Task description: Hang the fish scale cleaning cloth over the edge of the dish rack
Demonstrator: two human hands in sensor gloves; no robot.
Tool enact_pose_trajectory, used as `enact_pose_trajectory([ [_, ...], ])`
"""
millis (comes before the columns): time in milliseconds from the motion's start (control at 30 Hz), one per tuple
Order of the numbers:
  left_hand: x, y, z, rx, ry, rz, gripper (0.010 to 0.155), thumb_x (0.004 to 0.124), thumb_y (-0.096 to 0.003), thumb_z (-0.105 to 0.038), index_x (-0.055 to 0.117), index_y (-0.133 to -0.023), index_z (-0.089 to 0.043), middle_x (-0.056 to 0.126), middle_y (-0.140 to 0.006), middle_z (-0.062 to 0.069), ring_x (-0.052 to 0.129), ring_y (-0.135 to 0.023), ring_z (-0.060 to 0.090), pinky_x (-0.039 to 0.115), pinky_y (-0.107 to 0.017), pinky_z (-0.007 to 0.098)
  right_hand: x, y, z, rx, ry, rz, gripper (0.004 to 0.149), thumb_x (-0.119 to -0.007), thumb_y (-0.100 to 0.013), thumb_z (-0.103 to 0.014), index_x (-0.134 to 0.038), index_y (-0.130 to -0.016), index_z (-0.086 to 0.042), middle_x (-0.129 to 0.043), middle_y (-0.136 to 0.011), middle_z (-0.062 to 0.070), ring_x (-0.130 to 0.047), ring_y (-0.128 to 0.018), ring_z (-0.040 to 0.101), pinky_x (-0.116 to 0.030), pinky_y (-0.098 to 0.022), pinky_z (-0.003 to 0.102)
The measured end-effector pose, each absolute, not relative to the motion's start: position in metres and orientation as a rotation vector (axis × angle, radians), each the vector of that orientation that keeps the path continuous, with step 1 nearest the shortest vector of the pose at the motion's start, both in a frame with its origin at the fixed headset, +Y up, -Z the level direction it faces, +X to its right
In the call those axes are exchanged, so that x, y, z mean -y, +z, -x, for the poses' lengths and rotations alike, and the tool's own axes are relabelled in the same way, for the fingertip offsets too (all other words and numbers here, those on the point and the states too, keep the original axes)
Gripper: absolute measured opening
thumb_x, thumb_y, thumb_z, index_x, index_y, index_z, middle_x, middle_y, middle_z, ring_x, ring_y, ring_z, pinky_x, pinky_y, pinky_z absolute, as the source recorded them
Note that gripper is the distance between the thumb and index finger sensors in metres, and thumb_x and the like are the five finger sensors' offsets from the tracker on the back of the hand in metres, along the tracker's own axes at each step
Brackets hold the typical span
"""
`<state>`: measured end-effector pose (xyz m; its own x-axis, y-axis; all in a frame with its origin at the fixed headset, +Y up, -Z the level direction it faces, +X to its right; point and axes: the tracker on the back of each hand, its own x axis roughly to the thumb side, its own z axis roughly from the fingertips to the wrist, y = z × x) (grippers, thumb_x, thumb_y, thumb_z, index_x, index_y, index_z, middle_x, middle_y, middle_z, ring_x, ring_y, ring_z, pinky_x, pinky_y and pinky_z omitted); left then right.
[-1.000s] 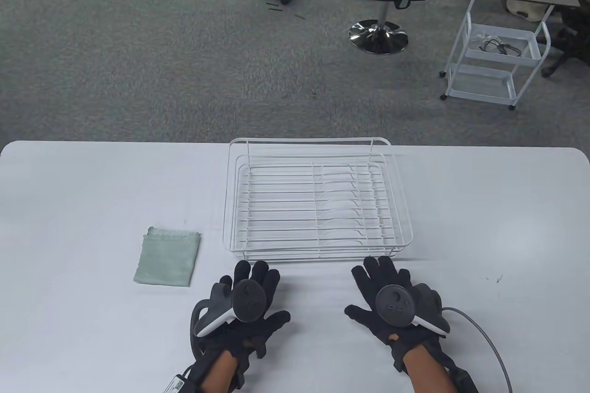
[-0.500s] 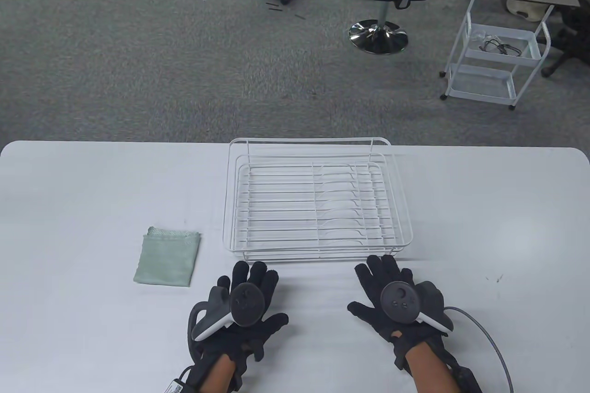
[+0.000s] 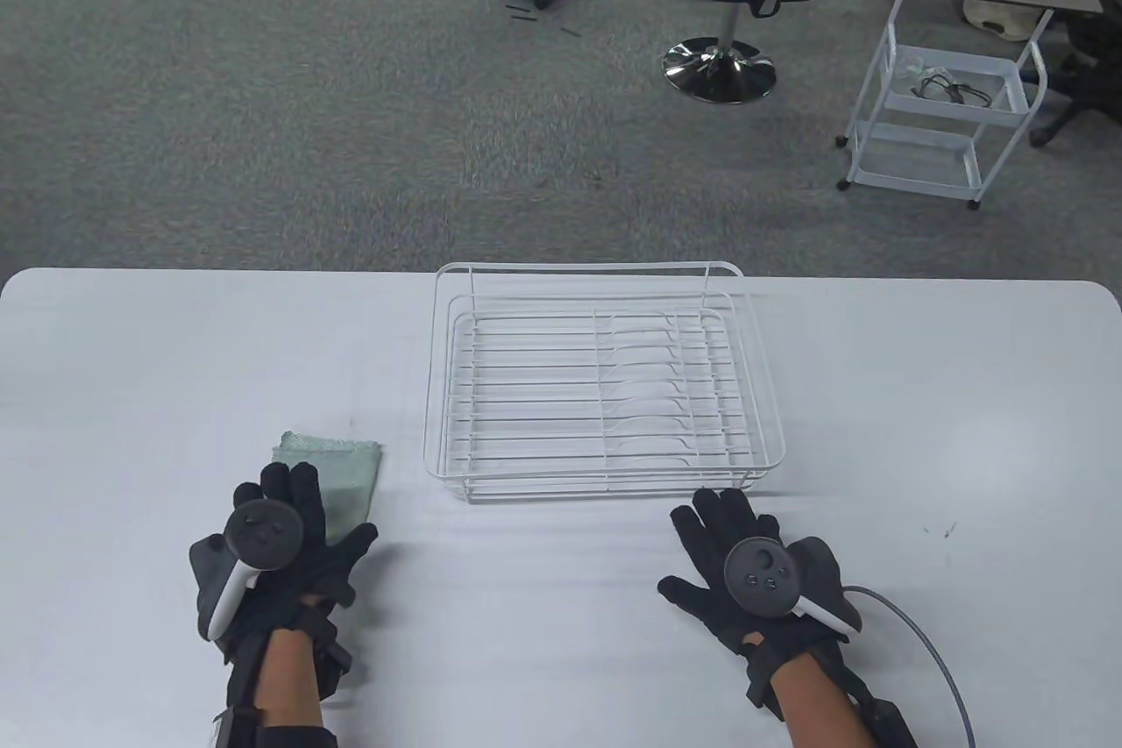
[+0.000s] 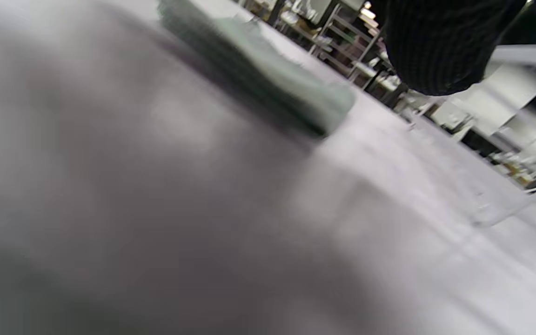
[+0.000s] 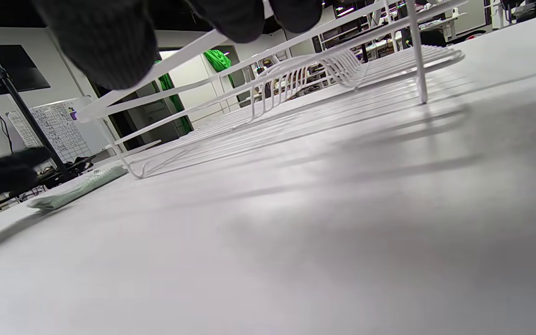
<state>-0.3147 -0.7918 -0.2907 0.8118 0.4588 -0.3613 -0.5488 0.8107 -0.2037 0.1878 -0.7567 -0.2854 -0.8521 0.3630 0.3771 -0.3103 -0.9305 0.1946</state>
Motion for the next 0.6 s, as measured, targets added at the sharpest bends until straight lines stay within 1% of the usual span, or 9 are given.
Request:
enact_pose_trajectory([
  [67,0.800,-0.294,0.315,-0.306,0.523,0.389,0.098,0.075,-0.0527,-0.065,0.005,-0.115,-0.035,-0.007,-0.116,-0.011,-0.014,-0.105,0.026,0.000,-0.074,0.055,0.756,-0.284,-0.188,-0.181,2.715,-0.596,0.075,-0.068,-0.057,-0.060,-0.041,-0.114,-0.018,-0.031,-0.119,0.019,-0.023,-0.106,0.050,-0.034,-0.071,0.073],
  [133,0.804,-0.295,0.315,-0.294,0.544,0.399,0.091,0.069,-0.0543,-0.067,0.010,-0.117,-0.036,-0.001,-0.120,-0.011,-0.006,-0.110,0.027,0.003,-0.075,0.056,0.757,-0.284,-0.187,-0.187,2.714,-0.599,0.075,-0.068,-0.057,-0.059,-0.041,-0.114,-0.018,-0.030,-0.119,0.019,-0.023,-0.106,0.050,-0.034,-0.071,0.073],
  [167,0.807,-0.296,0.314,-0.297,0.567,0.416,0.091,0.068,-0.0549,-0.067,0.010,-0.117,-0.035,0.000,-0.120,-0.009,-0.005,-0.110,0.028,0.004,-0.076,0.056,0.757,-0.284,-0.187,-0.192,2.715,-0.598,0.074,-0.067,-0.058,-0.059,-0.040,-0.114,-0.018,-0.030,-0.119,0.019,-0.023,-0.106,0.050,-0.034,-0.071,0.073],
  [233,0.811,-0.295,0.312,-0.317,0.549,0.444,0.090,0.069,-0.0547,-0.066,0.013,-0.118,-0.034,0.004,-0.122,-0.007,0.001,-0.113,0.031,0.008,-0.078,0.057,0.757,-0.283,-0.187,-0.193,2.705,-0.595,0.075,-0.067,-0.058,-0.059,-0.040,-0.114,-0.018,-0.030,-0.119,0.019,-0.023,-0.106,0.050,-0.034,-0.071,0.073],
  [300,0.813,-0.295,0.311,-0.323,0.521,0.475,0.089,0.071,-0.0552,-0.064,0.016,-0.118,-0.034,0.003,-0.121,-0.008,-0.004,-0.112,0.027,0.004,-0.078,0.055,0.757,-0.282,-0.187,-0.191,2.699,-0.594,0.074,-0.067,-0.058,-0.059,-0.040,-0.114,-0.018,-0.030,-0.119,0.019,-0.023,-0.106,0.050,-0.034,-0.071,0.073],
  [333,0.812,-0.294,0.309,-0.335,0.478,0.454,0.089,0.072,-0.0543,-0.063,0.018,-0.118,-0.034,0.005,-0.121,-0.008,-0.001,-0.113,0.027,0.006,-0.079,0.055,0.756,-0.281,-0.187,-0.191,2.700,-0.595,0.074,-0.067,-0.058,-0.059,-0.041,-0.114,-0.018,-0.030,-0.119,0.019,-0.023,-0.106,0.050,-0.034,-0.071,0.073],
  [400,0.807,-0.293,0.306,-0.344,0.437,0.405,0.088,0.075,-0.0528,-0.062,0.025,-0.119,-0.032,0.014,-0.124,-0.007,0.009,-0.116,0.029,0.014,-0.081,0.058,0.755,-0.280,-0.188,-0.188,2.696,-0.594,0.074,-0.067,-0.058,-0.059,-0.041,-0.114,-0.018,-0.030,-0.119,0.019,-0.023,-0.106,0.050,-0.035,-0.071,0.073],
  [500,0.801,-0.292,0.304,-0.356,0.394,0.340,0.085,0.081,-0.0505,-0.058,0.038,-0.119,-0.031,0.026,-0.125,-0.005,0.024,-0.117,0.031,0.028,-0.083,0.059,0.754,-0.280,-0.188,-0.185,2.686,-0.590,0.074,-0.067,-0.058,-0.058,-0.042,-0.114,-0.018,-0.031,-0.119,0.019,-0.024,-0.106,0.050,-0.035,-0.070,0.073],
  [600,0.798,-0.290,0.307,-0.374,0.396,0.302,0.082,0.083,-0.0507,-0.055,0.043,-0.119,-0.032,0.033,-0.125,-0.004,0.032,-0.114,0.030,0.033,-0.083,0.058,0.755,-0.281,-0.189,-0.188,2.676,-0.584,0.073,-0.067,-0.058,-0.058,-0.043,-0.114,-0.017,-0.031,-0.119,0.020,-0.025,-0.106,0.050,-0.036,-0.070,0.073],
])
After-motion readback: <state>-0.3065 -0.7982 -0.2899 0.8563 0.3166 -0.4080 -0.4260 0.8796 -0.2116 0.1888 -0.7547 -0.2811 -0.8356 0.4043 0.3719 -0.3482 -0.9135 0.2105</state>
